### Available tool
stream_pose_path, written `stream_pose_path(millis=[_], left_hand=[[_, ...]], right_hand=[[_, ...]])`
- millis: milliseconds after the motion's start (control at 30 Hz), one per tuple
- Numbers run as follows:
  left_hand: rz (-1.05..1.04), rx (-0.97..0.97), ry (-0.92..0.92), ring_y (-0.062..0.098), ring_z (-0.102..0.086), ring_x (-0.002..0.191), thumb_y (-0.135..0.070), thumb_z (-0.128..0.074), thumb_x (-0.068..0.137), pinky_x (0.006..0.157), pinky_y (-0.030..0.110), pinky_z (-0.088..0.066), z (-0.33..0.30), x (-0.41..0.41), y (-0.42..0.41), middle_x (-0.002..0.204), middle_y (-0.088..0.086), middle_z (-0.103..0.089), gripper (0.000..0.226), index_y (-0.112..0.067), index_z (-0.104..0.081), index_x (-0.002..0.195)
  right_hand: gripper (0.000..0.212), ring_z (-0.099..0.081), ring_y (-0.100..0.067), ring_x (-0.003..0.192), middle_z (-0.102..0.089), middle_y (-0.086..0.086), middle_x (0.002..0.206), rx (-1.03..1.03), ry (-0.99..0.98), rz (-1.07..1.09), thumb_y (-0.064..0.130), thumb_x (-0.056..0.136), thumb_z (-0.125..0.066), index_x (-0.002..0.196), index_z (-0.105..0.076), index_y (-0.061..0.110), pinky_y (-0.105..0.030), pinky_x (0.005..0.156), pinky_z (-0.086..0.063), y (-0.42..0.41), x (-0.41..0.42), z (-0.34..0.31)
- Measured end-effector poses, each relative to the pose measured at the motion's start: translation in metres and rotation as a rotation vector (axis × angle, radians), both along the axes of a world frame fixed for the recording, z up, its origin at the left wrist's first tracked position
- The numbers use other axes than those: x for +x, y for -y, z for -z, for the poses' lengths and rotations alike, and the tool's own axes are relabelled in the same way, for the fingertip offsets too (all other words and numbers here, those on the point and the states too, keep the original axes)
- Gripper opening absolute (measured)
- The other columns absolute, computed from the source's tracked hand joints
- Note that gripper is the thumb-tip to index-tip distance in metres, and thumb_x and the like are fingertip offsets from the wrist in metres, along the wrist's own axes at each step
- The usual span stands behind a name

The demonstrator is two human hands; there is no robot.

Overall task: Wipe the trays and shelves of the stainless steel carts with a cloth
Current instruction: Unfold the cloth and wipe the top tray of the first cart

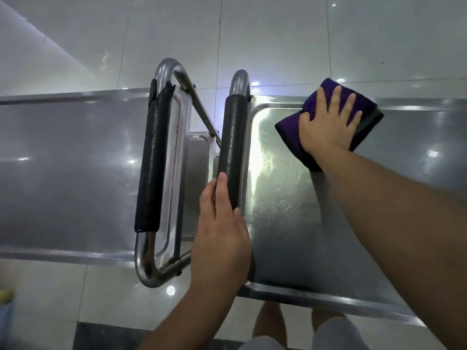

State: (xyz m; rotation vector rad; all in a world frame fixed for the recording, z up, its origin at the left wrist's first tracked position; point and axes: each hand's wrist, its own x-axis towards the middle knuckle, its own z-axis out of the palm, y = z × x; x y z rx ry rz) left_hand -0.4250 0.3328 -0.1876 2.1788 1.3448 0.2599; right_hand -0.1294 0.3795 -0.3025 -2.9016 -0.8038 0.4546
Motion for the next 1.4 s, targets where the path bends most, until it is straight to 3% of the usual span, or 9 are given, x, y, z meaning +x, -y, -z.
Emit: stream_pose_path(millis=[100, 267, 367, 533, 800, 1000, 1133, 1267, 1400], left_hand=[[0.007, 0.0, 0.024, 0.01, -0.046, 0.134, -0.031, -0.041, 0.107, 0.091, 0.021, -0.047, 0.0, -0.001, -0.001, 0.164, -0.013, -0.013, 0.064, -0.037, -0.007, 0.161], [0.019, -0.008, 0.01, 0.005, -0.045, 0.126, -0.028, -0.043, 0.106, 0.086, 0.013, -0.042, 0.002, 0.0, -0.002, 0.163, -0.011, -0.015, 0.066, -0.036, -0.008, 0.161], [0.013, -0.017, 0.002, 0.002, -0.042, 0.124, -0.027, -0.043, 0.107, 0.077, 0.004, -0.03, 0.004, 0.0, 0.0, 0.163, -0.01, -0.016, 0.065, -0.035, -0.009, 0.161], [0.006, 0.006, 0.004, 0.006, -0.044, 0.128, -0.03, -0.044, 0.108, 0.087, 0.015, -0.038, 0.005, 0.001, 0.002, 0.163, -0.009, -0.019, 0.064, -0.036, -0.009, 0.161], [0.013, 0.017, -0.023, 0.007, -0.049, 0.11, -0.031, -0.042, 0.107, 0.079, 0.015, -0.042, 0.005, 0.004, 0.007, 0.16, -0.005, -0.022, 0.063, -0.031, -0.011, 0.162], [0.018, 0.071, -0.069, 0.007, -0.044, 0.11, -0.029, -0.042, 0.106, 0.082, 0.025, -0.044, 0.004, 0.01, 0.006, 0.158, -0.003, -0.024, 0.063, -0.027, -0.013, 0.162], [0.017, 0.086, -0.107, 0.014, -0.05, 0.104, -0.027, -0.043, 0.106, 0.082, 0.034, -0.051, 0.002, 0.011, 0.008, 0.156, -0.004, -0.023, 0.064, -0.027, -0.012, 0.162], [0.019, 0.099, -0.129, 0.015, -0.049, 0.107, -0.025, -0.044, 0.107, 0.082, 0.032, -0.047, 0.002, 0.013, 0.011, 0.155, -0.002, -0.024, 0.064, -0.026, -0.012, 0.162], [0.018, 0.125, -0.147, 0.02, -0.054, 0.105, -0.024, -0.044, 0.107, 0.075, 0.031, -0.045, 0.002, 0.015, 0.011, 0.156, 0.001, -0.025, 0.062, -0.025, -0.013, 0.161]], right_hand=[[0.071, 0.008, -0.036, 0.158, 0.006, -0.001, 0.174, -0.028, 0.001, 0.063, 0.048, 0.099, -0.025, 0.165, -0.004, 0.031, -0.063, 0.124, 0.002, -0.004, -0.013, -0.001], [0.068, 0.01, -0.03, 0.159, 0.005, 0.003, 0.173, 0.029, -0.031, -0.529, 0.049, 0.101, -0.022, 0.165, -0.006, 0.034, -0.059, 0.125, 0.005, -0.027, -0.092, -0.003], [0.067, 0.01, -0.029, 0.159, 0.004, 0.002, 0.174, 0.016, -0.058, -0.599, 0.05, 0.102, -0.021, 0.165, -0.002, 0.035, -0.057, 0.126, 0.006, -0.023, -0.093, -0.002], [0.07, 0.007, -0.034, 0.159, 0.004, -0.004, 0.174, -0.024, 0.026, -0.379, 0.049, 0.1, -0.026, 0.165, -0.006, 0.033, -0.056, 0.126, 0.004, 0.007, -0.021, -0.002], [0.073, 0.01, -0.037, 0.158, 0.011, -0.008, 0.173, -0.073, -0.018, -0.04, 0.054, 0.099, -0.021, 0.164, 0.003, 0.033, -0.058, 0.126, 0.004, 0.118, 0.094, -0.006], [0.069, 0.007, -0.037, 0.158, 0.008, -0.004, 0.173, -0.045, -0.015, 0.048, 0.047, 0.103, -0.021, 0.165, 0.0, 0.028, -0.061, 0.125, 0.002, 0.121, 0.098, -0.006], [0.068, 0.001, -0.035, 0.159, -0.001, 0.0, 0.174, -0.034, 0.009, -0.285, 0.043, 0.1, -0.028, 0.165, -0.012, 0.031, -0.059, 0.126, 0.0, 0.091, 0.024, -0.005], [0.068, 0.011, -0.031, 0.159, 0.004, 0.003, 0.173, -0.023, -0.082, -0.709, 0.048, 0.101, -0.025, 0.165, -0.006, 0.037, -0.057, 0.125, 0.008, 0.086, -0.05, -0.01], [0.068, 0.01, -0.028, 0.159, 0.005, 0.003, 0.173, -0.013, -0.074, -0.719, 0.047, 0.099, -0.026, 0.164, -0.007, 0.04, -0.053, 0.127, 0.008, 0.114, -0.018, -0.009]])
